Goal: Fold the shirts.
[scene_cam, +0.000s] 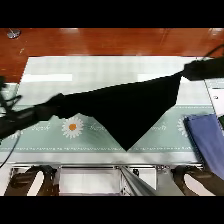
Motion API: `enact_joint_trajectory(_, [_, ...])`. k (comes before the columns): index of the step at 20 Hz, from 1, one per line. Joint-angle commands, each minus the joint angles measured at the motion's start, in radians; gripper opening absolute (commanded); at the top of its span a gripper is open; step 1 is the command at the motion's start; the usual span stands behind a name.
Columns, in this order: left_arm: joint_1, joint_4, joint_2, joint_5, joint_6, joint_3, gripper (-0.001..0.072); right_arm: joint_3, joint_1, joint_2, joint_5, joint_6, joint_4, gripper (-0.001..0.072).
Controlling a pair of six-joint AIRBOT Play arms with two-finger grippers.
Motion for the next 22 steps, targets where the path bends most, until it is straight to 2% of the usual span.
enact_joint_trajectory(1, [-0.191,-0.017,-0.184,0.254,0.022,-0.101,0.0032,0.111,-0.061,-0.267,-0.086,0.006,0.148,0.0019])
enact_joint_trajectory(3, [-0.253,-0.017,-0.318,0.363,0.014,-0.082,0.0033,0.204,-0.073,-0.388,-0.08,0.007,0.213,0.0019])
enact_joint_trajectory(4, [-0.257,-0.017,-0.374,0.375,0.011,-0.061,0.0039,0.241,-0.078,-0.433,-0.072,0.02,0.234,0.002])
enact_joint_trajectory(5, [-0.246,-0.015,-0.424,0.372,0.011,-0.03,0.0185,0.267,-0.087,-0.462,-0.06,0.033,0.248,0.0117])
enact_joint_trajectory(6, [-0.227,-0.006,-0.457,0.354,0.014,0.005,0.0599,0.29,-0.1,-0.481,-0.031,0.037,0.264,0.0478])
enact_joint_trajectory(7, [-0.19,0.028,-0.481,0.29,0.014,0.056,0.0705,0.311,-0.119,-0.485,0.007,0.024,0.261,0.0622])
enact_joint_trajectory(9, [-0.08,0.129,-0.498,0.109,0.014,0.171,0.0705,0.343,-0.182,-0.472,0.114,-0.019,0.239,0.0623])
enact_joint_trajectory(11, [0.063,0.203,-0.492,-0.042,0.006,0.264,0.0703,0.343,-0.277,-0.435,0.247,-0.051,0.151,0.0623])
enact_joint_trajectory(13, [0.203,0.196,-0.491,-0.08,-0.066,0.279,0.0703,0.28,-0.366,-0.388,0.306,-0.046,0.065,0.0623])
enact_joint_trajectory(15, [0.277,0.134,-0.518,-0.084,-0.109,0.242,0.0702,0.108,-0.435,-0.314,0.261,-0.039,0.089,0.0622])
enact_joint_trajectory(16, [0.281,0.072,-0.542,-0.084,-0.073,0.216,0.0701,0.003,-0.446,-0.277,0.229,-0.045,0.107,0.0622])
enact_joint_trajectory(20, [0.205,-0.259,-0.707,-0.159,0.238,0.174,0.0701,-0.411,-0.391,-0.15,0.14,-0.141,0.224,0.0622])
enact_joint_trajectory(22, [0.136,-0.345,-0.779,-0.177,0.318,0.174,0.07,-0.54,-0.334,-0.118,0.139,-0.149,0.238,0.0622])
